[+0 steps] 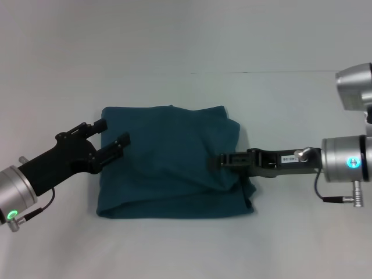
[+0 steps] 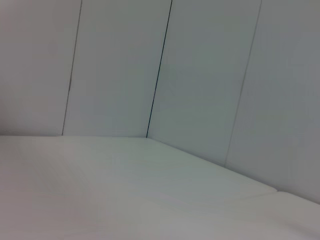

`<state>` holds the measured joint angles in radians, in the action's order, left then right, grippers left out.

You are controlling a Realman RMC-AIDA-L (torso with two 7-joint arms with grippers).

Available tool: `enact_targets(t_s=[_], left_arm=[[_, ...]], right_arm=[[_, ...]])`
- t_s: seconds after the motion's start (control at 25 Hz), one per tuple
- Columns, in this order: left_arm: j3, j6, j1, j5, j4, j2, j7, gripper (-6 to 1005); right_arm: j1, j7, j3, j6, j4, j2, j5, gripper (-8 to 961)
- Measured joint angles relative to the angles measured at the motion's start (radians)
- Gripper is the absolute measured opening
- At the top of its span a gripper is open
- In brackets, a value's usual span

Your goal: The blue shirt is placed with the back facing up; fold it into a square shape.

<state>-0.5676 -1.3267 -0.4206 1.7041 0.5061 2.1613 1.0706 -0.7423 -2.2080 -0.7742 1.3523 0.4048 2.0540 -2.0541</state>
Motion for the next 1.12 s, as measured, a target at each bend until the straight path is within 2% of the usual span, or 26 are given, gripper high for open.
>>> enact_targets(t_s=[0.44,0.52,0.6,0.76,1.12], left_arm=[[0.000,-0.001,0.000,0.000,-0.003,0.001,0.005,690],[0.000,-0.002,0.000,0.000,-0.003,0.002,0.006,690],[0.000,-0.003,0.000,0.000,-0.003,0.002,0.006,690],[0.000,-0.002,-0.001,-0.001,-0.003,0.002,0.007,690],[0.000,0.000,-0.010,-0.002,-0.003,0.002,0.008,690]], right_arm=[[0.054,-0.007,0.024,0.042,0.006,-0.060,0.037,866],[0.063,-0.013,0.027,0.041,0.006,-0.076,0.038,840],[0.067,-0.019,0.030,0.039,0.006,-0.082,0.038,815],[0.069,-0.020,0.028,0.032,0.006,-0.083,0.035,782],[0.060,-0.037,-0.010,0.008,-0.005,-0.067,0.029,772]])
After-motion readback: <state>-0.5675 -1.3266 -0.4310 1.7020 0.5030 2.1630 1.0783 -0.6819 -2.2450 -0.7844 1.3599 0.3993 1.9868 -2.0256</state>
